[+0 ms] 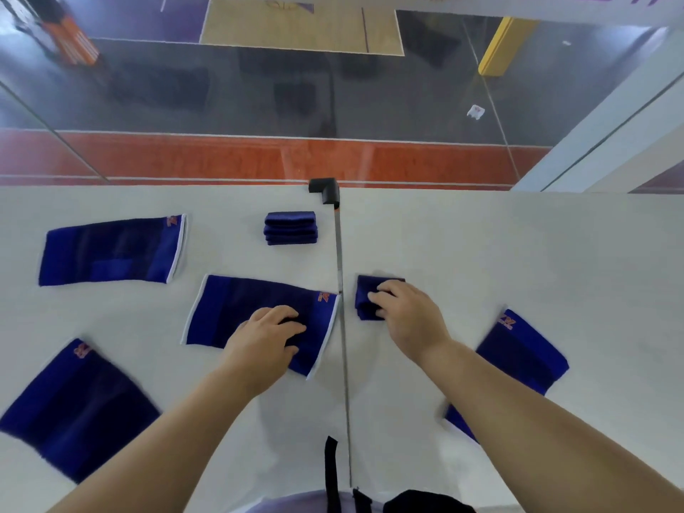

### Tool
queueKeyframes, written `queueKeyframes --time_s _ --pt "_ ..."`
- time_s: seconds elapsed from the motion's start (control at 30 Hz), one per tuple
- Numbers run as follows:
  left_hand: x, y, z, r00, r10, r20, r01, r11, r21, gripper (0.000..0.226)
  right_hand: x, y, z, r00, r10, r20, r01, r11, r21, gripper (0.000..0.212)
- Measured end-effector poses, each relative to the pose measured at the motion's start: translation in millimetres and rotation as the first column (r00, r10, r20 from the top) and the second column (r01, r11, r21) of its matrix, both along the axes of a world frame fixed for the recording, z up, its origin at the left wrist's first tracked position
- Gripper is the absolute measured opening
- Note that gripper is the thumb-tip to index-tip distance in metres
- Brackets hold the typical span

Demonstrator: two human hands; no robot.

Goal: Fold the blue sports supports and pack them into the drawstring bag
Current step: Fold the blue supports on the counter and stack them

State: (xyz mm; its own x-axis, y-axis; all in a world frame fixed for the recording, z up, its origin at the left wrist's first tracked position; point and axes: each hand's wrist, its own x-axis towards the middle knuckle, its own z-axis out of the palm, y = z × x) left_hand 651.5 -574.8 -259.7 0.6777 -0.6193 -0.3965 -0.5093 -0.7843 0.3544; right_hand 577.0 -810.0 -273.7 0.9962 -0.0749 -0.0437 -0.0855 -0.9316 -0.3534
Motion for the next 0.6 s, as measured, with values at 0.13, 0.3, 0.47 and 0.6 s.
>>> queueKeyframes --time_s 0.13,0.3,0.47,0.6 --pt "6.2 6.5 0.5 0.999 0.037 -0.003 -0.037 0.999 -0.020 0.036 54.6 -3.4 9.8 0.997 -0.015 -0.073 0.012 0.999 -0.037 0.025" --pt "13.8 11.3 -2.5 0.998 0.049 -0.036 -0.051 0.997 -0.050 0.034 100.9 -2.2 22.0 0.987 -0.076 -0.138 0.064 0.993 -0.095 0.034" --pt "13.7 17.4 -3.7 0.999 0.027 -0.027 -0.029 0.996 -0.084 0.034 107.8 -0.7 26.9 0.981 -0.101 -0.166 0.082 0.989 -0.120 0.033" --pt "10.2 30.4 -3.2 0.997 0.064 0.051 -0.056 0.989 -0.139 0.028 92.6 2.2 35.4 0.995 -0.101 -0.022 0.100 0.994 -0.046 0.033"
